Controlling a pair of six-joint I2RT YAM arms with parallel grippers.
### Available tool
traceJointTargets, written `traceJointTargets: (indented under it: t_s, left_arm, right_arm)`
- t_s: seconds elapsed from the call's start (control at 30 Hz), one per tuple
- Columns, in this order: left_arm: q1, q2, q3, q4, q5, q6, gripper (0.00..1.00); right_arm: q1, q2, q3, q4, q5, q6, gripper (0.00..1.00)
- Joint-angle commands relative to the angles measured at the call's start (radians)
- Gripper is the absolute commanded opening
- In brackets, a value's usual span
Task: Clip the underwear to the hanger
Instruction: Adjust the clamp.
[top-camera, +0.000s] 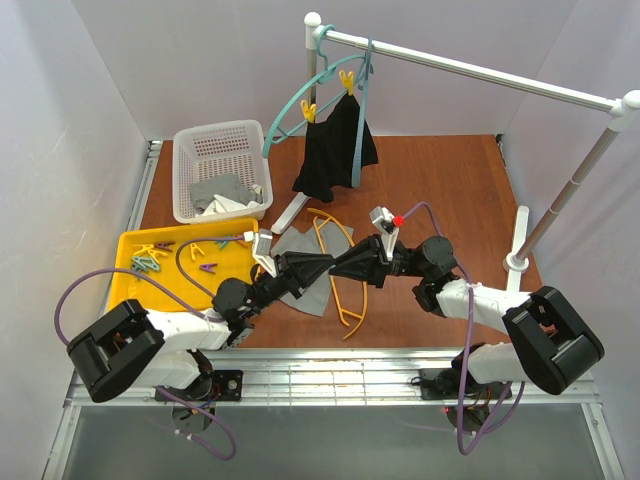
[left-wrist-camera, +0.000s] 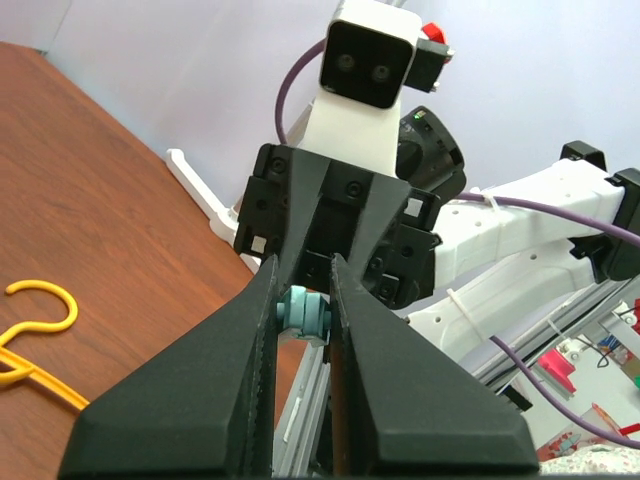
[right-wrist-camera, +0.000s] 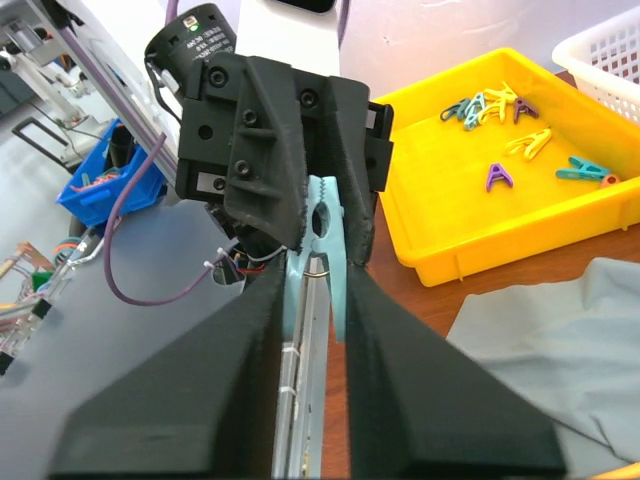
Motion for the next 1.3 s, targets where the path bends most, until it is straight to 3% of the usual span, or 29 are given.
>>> traceJointTargets:
  t_s: [0.0,0.17,0.3,0.37,0.4,0.47,0.5,0.53,0.67,0.8,0.87,1.03,1.17,1.27]
  left_arm:
    - [-0.004,-0.002,0.026,0.375,0.015,-0.009,0.07]
    - [-0.004,-0.005,0.025,0.375,0.01,-0.001,0.07]
    - [-0.004,-0.004,0.028,0.373,0.016,-0.002,0.11]
    - [-0.004,0.001,0.026,0.373,0.016,-0.002,0.23]
    - [-0.004,0.003,0.026,0.373,0.015,-0.004,0.37]
    - [-0.004,0.007,0.026,0.372,0.016,-0.004,0.52]
    - [-0.004,0.007,0.023,0.372,0.018,-0.002,0.69]
    - [-0.004,0.006,0.023,0.372,0.018,0.002,0.78]
    - [-0.004,-0.011,0.002,0.37,-0.016,0.027,0.91]
    - [0.001,-0.059,-0.057,0.361,-0.096,0.089,0.98]
    - [0.007,-0.129,-0.112,0.331,-0.139,0.119,0.98]
    - [0.013,-0.359,-0.221,0.188,-0.326,0.258,0.98]
    - [0.016,-0.598,-0.244,-0.157,-0.4,0.343,0.98]
    - [0.016,-0.61,-0.206,-0.407,-0.389,0.406,0.9]
  right_arm:
    - [0.001,-0.005,0.023,0.065,-0.026,-0.002,0.13]
    - [0.001,0.0,0.024,0.07,-0.04,0.009,0.01]
    - [0.001,-0.003,0.022,0.07,-0.046,0.009,0.01]
    - [0.001,-0.003,0.024,0.068,-0.043,0.011,0.01]
    - [-0.001,-0.003,0.024,0.068,-0.041,0.012,0.01]
    - [0.001,-0.006,0.024,0.064,-0.032,0.014,0.01]
    - [-0.001,-0.005,0.026,0.058,-0.028,0.009,0.01]
    - [-0.001,-0.006,0.029,0.041,-0.022,0.006,0.01]
    - [-0.002,-0.005,0.027,0.003,0.0,-0.014,0.01]
    - [-0.011,-0.035,0.026,-0.106,0.043,-0.069,0.01]
    - [-0.019,-0.058,0.026,-0.221,0.067,-0.133,0.01]
    - [-0.036,-0.126,0.006,-0.326,0.112,-0.163,0.01]
    - [-0.041,-0.129,0.045,-0.578,0.166,-0.222,0.01]
    - [-0.041,-0.127,0.058,-0.769,0.201,-0.278,0.01]
